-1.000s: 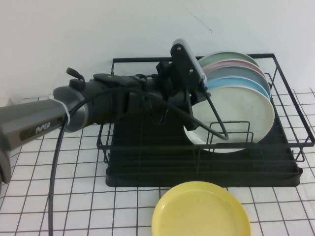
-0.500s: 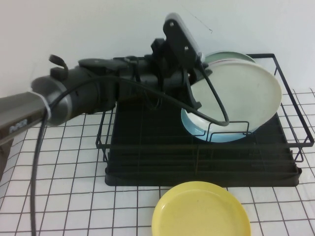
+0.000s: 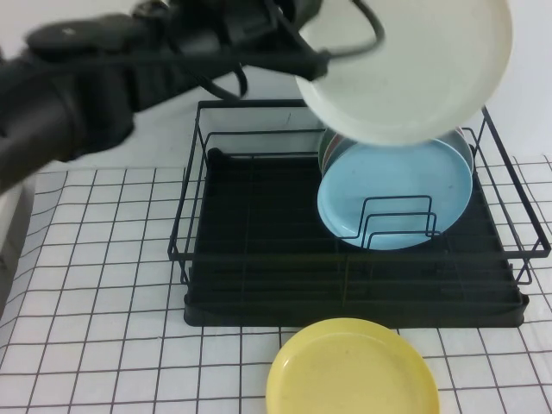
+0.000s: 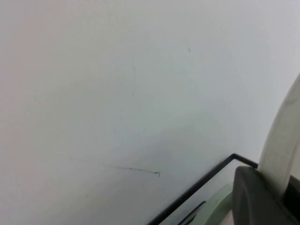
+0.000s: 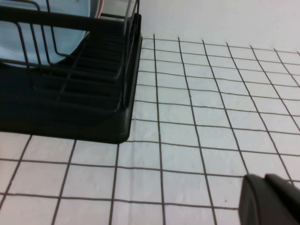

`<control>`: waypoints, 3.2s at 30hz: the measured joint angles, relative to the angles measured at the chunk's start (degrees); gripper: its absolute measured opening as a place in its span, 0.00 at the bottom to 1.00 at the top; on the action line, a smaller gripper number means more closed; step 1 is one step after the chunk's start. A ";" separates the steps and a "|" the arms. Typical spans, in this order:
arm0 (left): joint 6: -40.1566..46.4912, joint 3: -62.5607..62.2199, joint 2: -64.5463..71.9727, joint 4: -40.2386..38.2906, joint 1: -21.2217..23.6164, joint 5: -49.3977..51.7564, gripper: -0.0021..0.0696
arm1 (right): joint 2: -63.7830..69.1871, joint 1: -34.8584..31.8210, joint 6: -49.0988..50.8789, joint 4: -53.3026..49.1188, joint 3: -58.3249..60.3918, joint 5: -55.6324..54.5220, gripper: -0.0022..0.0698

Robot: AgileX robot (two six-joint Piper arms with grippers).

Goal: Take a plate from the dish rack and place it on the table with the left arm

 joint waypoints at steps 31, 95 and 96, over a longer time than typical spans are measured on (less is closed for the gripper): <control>-57.33 27.71 -5.74 48.10 -0.73 20.17 0.04 | 0.00 0.00 0.00 0.00 0.00 0.00 0.03; -67.85 32.80 -39.64 72.33 -4.43 9.57 0.03 | 0.00 0.00 0.00 0.00 0.00 0.00 0.03; -67.85 34.23 -41.85 73.30 -4.24 8.57 0.03 | 0.00 0.00 0.00 0.00 0.00 0.00 0.03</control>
